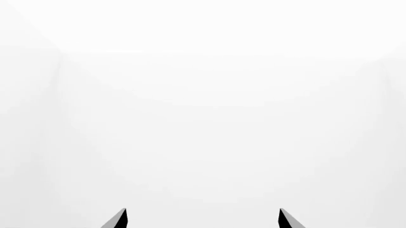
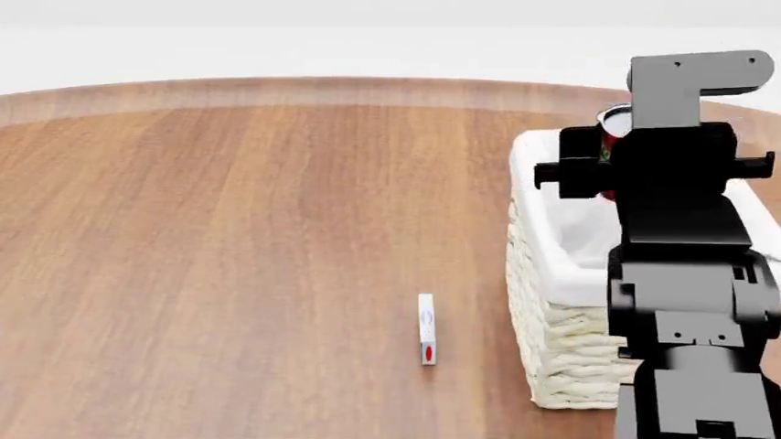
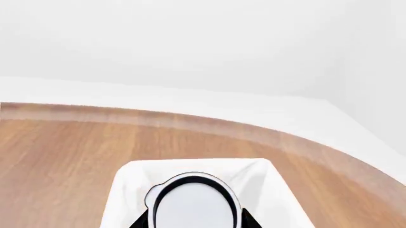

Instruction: Pick up the tomato sauce, and put it in the basket.

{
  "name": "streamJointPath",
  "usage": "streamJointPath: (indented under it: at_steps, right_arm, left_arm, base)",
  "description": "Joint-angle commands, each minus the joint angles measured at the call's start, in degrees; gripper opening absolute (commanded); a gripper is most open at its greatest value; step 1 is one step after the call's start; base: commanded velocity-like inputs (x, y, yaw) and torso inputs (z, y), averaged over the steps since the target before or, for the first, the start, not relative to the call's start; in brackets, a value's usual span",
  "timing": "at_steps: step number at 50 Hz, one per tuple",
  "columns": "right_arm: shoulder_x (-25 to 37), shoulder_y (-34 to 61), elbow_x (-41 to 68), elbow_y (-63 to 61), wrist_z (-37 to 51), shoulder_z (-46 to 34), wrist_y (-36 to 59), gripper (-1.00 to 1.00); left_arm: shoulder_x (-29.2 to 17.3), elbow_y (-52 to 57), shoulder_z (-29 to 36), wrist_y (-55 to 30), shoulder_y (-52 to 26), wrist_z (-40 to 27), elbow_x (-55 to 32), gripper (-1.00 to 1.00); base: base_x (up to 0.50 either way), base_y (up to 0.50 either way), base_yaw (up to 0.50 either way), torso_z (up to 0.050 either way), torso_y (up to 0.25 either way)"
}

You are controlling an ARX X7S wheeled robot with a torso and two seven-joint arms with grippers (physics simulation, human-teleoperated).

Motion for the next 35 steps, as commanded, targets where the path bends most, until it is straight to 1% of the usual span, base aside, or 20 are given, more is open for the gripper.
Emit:
streamJointPath:
  at_steps: [1, 13, 18, 21, 22, 35]
  right_arm:
    - [0.24, 1.38, -2.57, 1.13, 0.01, 3.46, 6.89, -1.0]
    - [0.44, -1.03, -2.48, 1.13, -1.1, 6.68, 8.16, -1.0]
    - [0.55, -2.14, -2.79, 1.13, -1.46, 6.55, 6.26, -1.0]
    - [0.67, -2.68, -2.16, 1.13, -0.65, 8.03, 3.12, -1.0]
    - [0.66, -2.69, -2.15, 1.13, -0.82, 8.33, 4.25, -1.0]
    - [0.51, -5.46, -2.3, 1.13, -0.49, 10.94, -0.33, -1.0]
  left_arm:
    - [-0.37, -0.3, -0.87, 0.74, 0.83, -0.39, -0.23, 1.0]
    - [-0.37, -0.66, -0.27, 0.36, 0.83, -0.58, 0.37, 1.0]
    - [-0.49, -0.42, -0.32, 0.38, 1.07, -0.71, 0.45, 1.0]
    - [-0.61, -0.25, -0.43, 0.49, 1.31, -0.77, 0.42, 1.0]
    - [-0.62, -0.25, -0.4, 0.51, 1.33, -0.78, 0.47, 1.0]
    - [-0.95, 0.22, -0.3, 0.75, 2.13, -0.93, 0.8, 1.0]
  base:
    - [0.0, 0.0, 0.0, 0.0, 0.0]
    - [0.0, 0.0, 0.0, 0.0, 0.001]
    - [0.0, 0.0, 0.0, 0.0, 0.0]
    - [0.0, 0.0, 0.0, 0.0, 0.0]
    - [0.0, 0.0, 0.0, 0.0, 0.0]
    - [0.0, 0.0, 0.0, 0.0, 0.0]
